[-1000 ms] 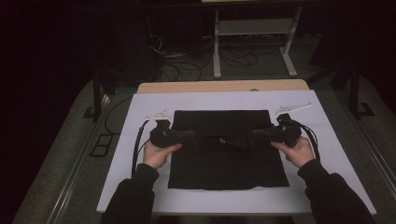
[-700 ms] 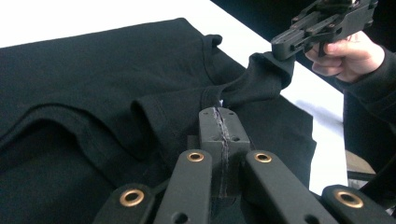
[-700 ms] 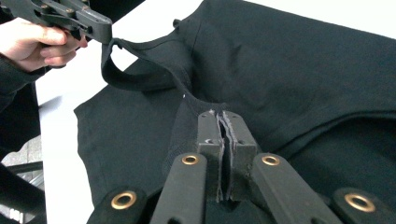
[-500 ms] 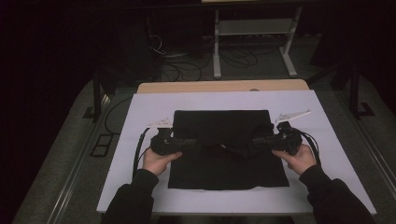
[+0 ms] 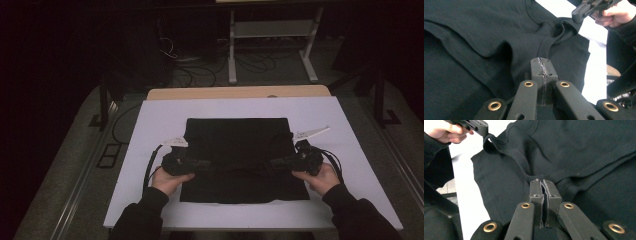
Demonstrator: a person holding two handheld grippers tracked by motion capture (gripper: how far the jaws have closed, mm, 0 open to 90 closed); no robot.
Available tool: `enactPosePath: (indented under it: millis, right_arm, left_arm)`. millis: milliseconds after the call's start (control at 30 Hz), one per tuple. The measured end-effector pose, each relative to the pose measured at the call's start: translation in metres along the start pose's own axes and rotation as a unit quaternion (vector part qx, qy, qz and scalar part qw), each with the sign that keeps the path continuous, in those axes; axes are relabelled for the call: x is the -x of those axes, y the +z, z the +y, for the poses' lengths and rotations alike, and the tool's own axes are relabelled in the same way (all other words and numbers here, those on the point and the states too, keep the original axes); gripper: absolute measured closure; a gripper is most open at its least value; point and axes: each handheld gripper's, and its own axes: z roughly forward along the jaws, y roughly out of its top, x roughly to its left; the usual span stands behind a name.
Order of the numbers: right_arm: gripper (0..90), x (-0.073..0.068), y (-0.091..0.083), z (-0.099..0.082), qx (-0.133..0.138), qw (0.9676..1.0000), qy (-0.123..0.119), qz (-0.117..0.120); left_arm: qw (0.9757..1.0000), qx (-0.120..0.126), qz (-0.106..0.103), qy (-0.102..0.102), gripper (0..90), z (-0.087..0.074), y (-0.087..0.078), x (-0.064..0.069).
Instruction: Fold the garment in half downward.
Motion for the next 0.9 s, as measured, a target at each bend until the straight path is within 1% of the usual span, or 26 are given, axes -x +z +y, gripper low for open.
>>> enactPosePath:
  millis: [33,100,133,300,433,467,567,733,900]
  right_arm:
    - [85.3,0.000,0.000,-0.001,-0.002,1.0000,-0.002,0.002]
    - [85.3,-0.002,0.001,-0.004,-0.008,1.0000,0.002,0.005]
    - [85.3,-0.002,0.001,-0.005,-0.011,0.9999,0.000,0.007]
    - [85.3,-0.006,0.003,-0.010,-0.026,0.9995,0.002,0.016]
    - [85.3,-0.010,0.003,-0.015,-0.036,0.9990,0.002,0.025]
    - [85.3,-0.011,0.003,-0.016,-0.039,0.9989,0.001,0.027]
    - [85.3,-0.012,0.004,-0.020,-0.048,0.9983,0.003,0.033]
    - [85.3,-0.016,0.005,-0.024,-0.062,0.9972,0.004,0.041]
    - [85.2,-0.019,0.004,-0.027,-0.067,0.9965,0.002,0.049]
  left_arm:
    - [1.0000,0.000,0.000,0.000,89.1,0.000,0.000,0.000]
    - [0.9999,-0.016,-0.002,0.004,89.0,-0.003,0.002,0.002]
    - [0.9998,-0.021,-0.005,0.003,89.0,-0.004,0.003,0.003]
    - [0.9989,-0.044,-0.015,0.008,89.0,-0.009,0.003,0.005]
    - [0.9982,-0.054,-0.024,0.005,89.0,-0.013,0.001,0.006]
    - [0.9978,-0.060,-0.026,0.008,89.1,-0.014,0.001,0.006]
    - [0.9969,-0.072,-0.032,0.002,89.0,-0.018,0.002,0.007]
    - [0.9961,-0.079,-0.038,0.000,89.0,-0.021,0.000,0.010]
    - [0.9949,-0.090,-0.044,0.002,89.0,-0.025,0.000,0.012]
